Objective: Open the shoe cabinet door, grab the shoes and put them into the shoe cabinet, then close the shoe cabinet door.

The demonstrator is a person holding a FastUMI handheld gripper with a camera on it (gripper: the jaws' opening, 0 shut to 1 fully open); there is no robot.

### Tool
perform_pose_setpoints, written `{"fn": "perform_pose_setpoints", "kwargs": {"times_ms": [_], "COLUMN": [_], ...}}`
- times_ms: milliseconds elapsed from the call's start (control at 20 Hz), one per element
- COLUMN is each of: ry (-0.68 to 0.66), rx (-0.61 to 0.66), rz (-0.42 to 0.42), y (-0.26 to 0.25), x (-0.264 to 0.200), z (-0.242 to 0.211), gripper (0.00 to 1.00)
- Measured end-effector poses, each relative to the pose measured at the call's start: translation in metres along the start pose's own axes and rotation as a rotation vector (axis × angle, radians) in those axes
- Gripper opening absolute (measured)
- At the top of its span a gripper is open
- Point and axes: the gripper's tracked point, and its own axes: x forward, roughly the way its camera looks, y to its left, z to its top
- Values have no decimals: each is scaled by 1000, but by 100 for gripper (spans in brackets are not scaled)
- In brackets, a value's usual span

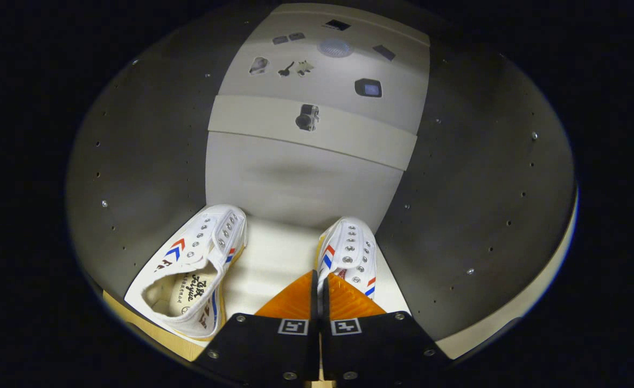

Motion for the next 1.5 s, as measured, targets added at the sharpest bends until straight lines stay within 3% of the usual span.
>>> {"fn": "perform_pose_setpoints", "kwargs": {"times_ms": [100,150,200,250,450,800,1150,1500], "ry": [-53,-89,-121,-148,-236,-276,-297,-305], "rx": [-25,-25,-9,13,70,99,120,152], "rz": [-26,-33,-26,-12,7,41,-3,-197], "y": [-4,-4,-3,-1,-3,-2,-25,-105], "x": [-12,-24,-39,-55,-123,-250,-372,-470], "z": [15,24,34,43,69,65,30,-33], "gripper": [20,35,41,59,91,95,95,95]}}
